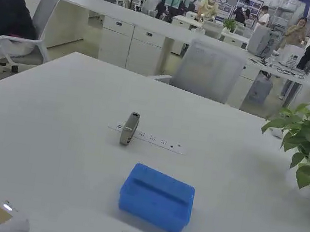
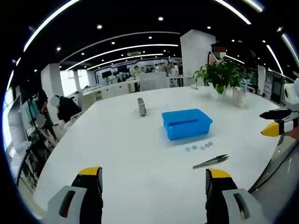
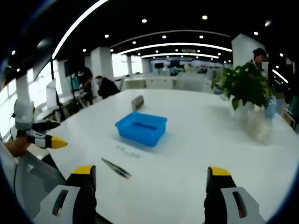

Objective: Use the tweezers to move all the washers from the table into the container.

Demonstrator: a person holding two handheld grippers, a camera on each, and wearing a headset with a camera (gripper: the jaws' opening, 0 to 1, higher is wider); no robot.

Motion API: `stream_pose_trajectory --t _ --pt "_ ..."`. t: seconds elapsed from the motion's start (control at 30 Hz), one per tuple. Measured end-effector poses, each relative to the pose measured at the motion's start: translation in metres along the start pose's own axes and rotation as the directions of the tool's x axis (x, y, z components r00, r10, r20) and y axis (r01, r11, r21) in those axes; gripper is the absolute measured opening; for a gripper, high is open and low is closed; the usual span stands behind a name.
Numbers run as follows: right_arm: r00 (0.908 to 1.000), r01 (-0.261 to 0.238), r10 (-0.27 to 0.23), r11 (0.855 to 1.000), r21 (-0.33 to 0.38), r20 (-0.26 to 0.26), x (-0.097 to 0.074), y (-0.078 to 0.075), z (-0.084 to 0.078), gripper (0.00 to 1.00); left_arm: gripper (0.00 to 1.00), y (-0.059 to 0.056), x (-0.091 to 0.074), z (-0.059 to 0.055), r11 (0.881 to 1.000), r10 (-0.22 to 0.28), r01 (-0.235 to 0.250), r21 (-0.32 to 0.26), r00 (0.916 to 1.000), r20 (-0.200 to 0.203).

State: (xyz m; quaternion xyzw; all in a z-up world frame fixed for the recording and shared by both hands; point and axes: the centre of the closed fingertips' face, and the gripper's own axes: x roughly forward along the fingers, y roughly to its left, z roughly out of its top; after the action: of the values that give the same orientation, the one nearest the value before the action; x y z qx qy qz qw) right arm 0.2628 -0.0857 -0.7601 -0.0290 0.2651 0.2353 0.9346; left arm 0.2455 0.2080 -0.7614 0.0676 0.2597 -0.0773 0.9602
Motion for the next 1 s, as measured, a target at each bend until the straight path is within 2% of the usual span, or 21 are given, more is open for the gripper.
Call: stream_pose_trajectory --t 1.0 --pt "0.9997 -0.013 0.013 1.000 -0.003 -0.022 0.0015 0.0049 -0.0031 0.94 0.92 0.0019 0.0013 -0.0039 1.000 0.000 0.000 -0.008 0.9998 -0.022"
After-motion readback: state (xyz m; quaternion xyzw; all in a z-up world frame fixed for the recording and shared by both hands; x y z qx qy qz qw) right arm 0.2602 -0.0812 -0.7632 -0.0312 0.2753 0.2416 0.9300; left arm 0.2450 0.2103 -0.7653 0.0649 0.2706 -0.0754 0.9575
